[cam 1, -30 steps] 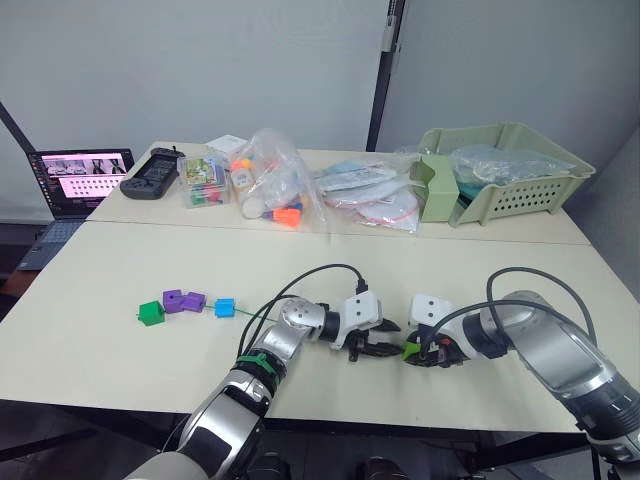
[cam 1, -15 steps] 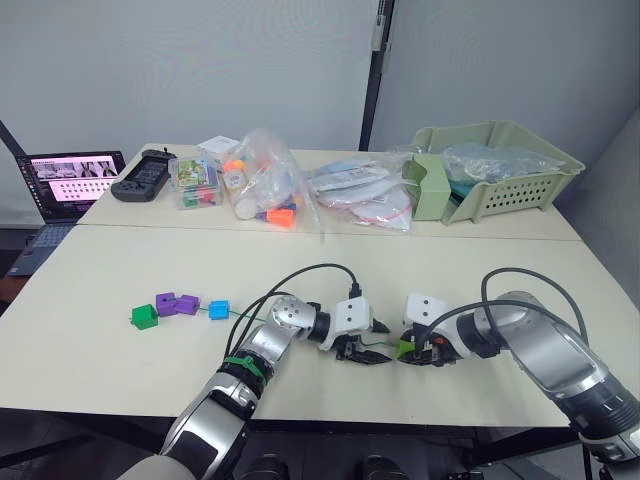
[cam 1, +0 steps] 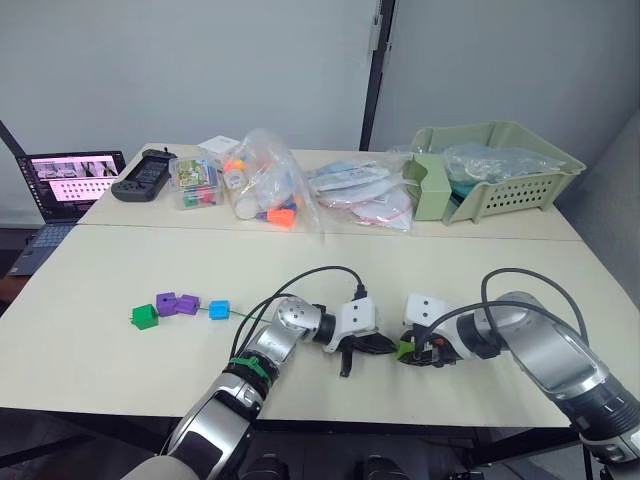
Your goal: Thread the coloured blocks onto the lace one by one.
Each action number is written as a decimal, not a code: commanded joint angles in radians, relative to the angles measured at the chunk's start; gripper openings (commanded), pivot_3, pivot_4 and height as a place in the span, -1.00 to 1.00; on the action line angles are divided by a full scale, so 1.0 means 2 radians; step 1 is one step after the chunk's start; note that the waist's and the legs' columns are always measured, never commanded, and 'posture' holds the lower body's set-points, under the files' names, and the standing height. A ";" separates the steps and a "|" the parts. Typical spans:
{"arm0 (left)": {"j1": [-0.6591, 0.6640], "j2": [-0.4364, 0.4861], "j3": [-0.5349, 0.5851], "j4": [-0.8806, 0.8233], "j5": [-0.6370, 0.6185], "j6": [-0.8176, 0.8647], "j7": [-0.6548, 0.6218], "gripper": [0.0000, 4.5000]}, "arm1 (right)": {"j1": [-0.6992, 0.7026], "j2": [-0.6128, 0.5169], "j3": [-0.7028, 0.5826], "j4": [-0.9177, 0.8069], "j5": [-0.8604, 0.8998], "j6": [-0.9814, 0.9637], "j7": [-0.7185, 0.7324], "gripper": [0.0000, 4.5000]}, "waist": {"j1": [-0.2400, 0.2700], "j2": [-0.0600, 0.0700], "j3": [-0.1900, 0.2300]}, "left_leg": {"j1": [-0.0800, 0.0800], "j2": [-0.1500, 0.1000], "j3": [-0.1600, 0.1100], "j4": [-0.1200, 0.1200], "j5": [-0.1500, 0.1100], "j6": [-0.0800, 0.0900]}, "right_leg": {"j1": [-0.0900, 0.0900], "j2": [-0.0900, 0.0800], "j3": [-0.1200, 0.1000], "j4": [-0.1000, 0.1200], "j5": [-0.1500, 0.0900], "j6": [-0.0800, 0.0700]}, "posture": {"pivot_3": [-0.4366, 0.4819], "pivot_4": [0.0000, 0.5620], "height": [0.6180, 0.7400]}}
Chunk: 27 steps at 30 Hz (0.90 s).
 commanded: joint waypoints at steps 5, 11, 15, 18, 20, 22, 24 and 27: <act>-0.019 -0.028 -0.005 -0.002 0.001 0.000 0.014 -1.00 | 0.004 0.008 0.015 -0.014 0.012 0.003 0.001 -0.42 | 0.004 0.000 0.000 | 0.000 0.000 0.000 0.000 0.000 0.000 | 0.000 0.000 0.000 0.000 0.000 0.000 | -0.05 -0.47 0.91; -0.011 -0.008 0.020 -0.041 -0.026 0.034 0.002 -0.57 | 0.003 0.009 0.016 -0.012 0.012 0.003 0.002 -0.42 | 0.003 0.000 0.000 | 0.000 0.000 0.000 0.000 0.000 0.000 | 0.000 0.000 0.000 0.000 0.000 0.000 | -0.05 -0.47 0.91; 0.003 0.025 0.024 -0.090 -0.032 0.044 -0.016 -0.15 | 0.002 0.013 0.019 -0.012 0.011 0.005 0.002 -0.42 | -0.002 0.000 0.000 | 0.000 0.000 0.000 0.000 0.000 0.000 | 0.000 0.000 0.000 0.000 0.000 0.000 | -0.05 -0.47 0.91; 0.016 0.052 0.022 -0.118 -0.031 0.051 -0.020 -0.15 | 0.003 0.013 0.020 -0.014 0.012 0.005 0.001 -0.42 | -0.004 0.000 0.000 | 0.000 0.000 -0.001 -0.001 0.000 0.000 | -0.001 0.000 0.000 0.000 0.000 0.000 | -0.05 -0.47 0.91; 0.026 0.070 0.018 -0.125 -0.027 0.048 -0.024 -0.15 | 0.003 0.013 0.021 -0.014 0.012 0.004 0.001 -0.42 | -0.004 0.000 0.000 | 0.000 0.000 -0.001 -0.001 0.000 0.000 | -0.001 0.000 0.000 0.000 0.000 0.000 | -0.05 -0.47 0.91; 0.032 0.080 0.017 -0.127 -0.025 0.045 -0.023 -0.15 | 0.002 0.014 0.021 -0.014 0.012 0.004 0.001 -0.42 | -0.004 0.000 0.000 | 0.000 0.000 -0.001 -0.001 0.000 0.000 | -0.001 0.000 0.000 0.000 0.000 0.000 | -0.05 -0.47 0.91; 0.037 0.085 0.015 -0.125 -0.025 0.041 -0.021 -0.15 | 0.001 0.015 0.022 -0.013 0.012 0.004 0.000 -0.42 | -0.003 0.000 0.000 | 0.000 0.000 -0.001 -0.001 0.000 0.000 | -0.001 0.000 0.000 0.000 0.000 0.000 | -0.05 -0.47 0.91; 0.039 0.085 0.014 -0.123 -0.026 0.039 -0.017 -0.15 | 0.000 0.015 0.022 -0.013 0.012 0.004 0.000 -0.42 | -0.002 0.000 0.000 | 0.000 0.000 0.000 -0.001 0.000 0.000 | 0.000 0.000 0.000 0.000 0.000 0.000 | -0.05 -0.47 0.91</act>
